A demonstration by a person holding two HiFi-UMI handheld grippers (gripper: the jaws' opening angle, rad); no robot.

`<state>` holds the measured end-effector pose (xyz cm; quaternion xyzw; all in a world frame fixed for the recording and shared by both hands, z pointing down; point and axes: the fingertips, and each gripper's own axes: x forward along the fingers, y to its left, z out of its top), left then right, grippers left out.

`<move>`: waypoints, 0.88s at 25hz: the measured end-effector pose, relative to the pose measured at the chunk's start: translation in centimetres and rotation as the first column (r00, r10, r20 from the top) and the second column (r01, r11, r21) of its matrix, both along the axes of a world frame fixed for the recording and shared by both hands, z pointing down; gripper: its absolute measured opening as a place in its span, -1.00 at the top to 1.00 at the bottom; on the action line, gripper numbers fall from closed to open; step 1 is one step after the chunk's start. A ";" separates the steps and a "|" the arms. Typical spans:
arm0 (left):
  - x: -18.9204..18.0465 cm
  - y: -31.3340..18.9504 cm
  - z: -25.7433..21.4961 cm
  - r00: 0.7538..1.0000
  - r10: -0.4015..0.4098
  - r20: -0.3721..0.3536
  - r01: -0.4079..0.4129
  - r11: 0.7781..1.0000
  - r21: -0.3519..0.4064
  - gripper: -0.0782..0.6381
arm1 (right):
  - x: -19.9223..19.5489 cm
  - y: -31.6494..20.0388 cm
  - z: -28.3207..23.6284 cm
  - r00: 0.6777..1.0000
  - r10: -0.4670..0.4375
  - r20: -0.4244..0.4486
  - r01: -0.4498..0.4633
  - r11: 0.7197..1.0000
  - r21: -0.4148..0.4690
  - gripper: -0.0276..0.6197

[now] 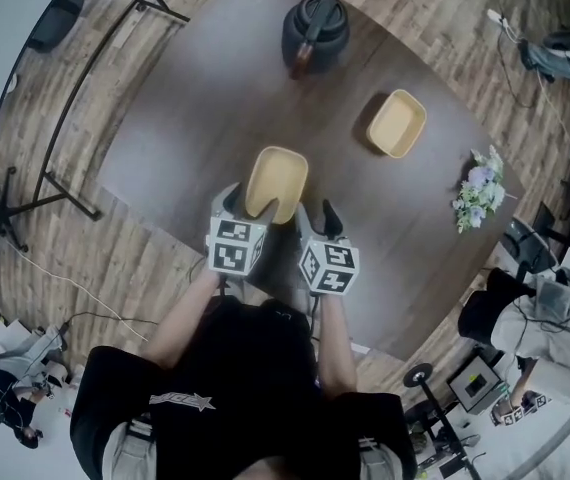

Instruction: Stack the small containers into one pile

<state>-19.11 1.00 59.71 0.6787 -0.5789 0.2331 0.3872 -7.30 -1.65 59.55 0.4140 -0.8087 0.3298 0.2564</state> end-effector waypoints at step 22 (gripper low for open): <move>15.3 -4.1 -24.7 0.918 0.339 0.207 -0.390 0.673 0.628 0.74 | 20.7 2.0 -25.0 0.899 0.434 0.054 -0.359 0.660 0.660 0.83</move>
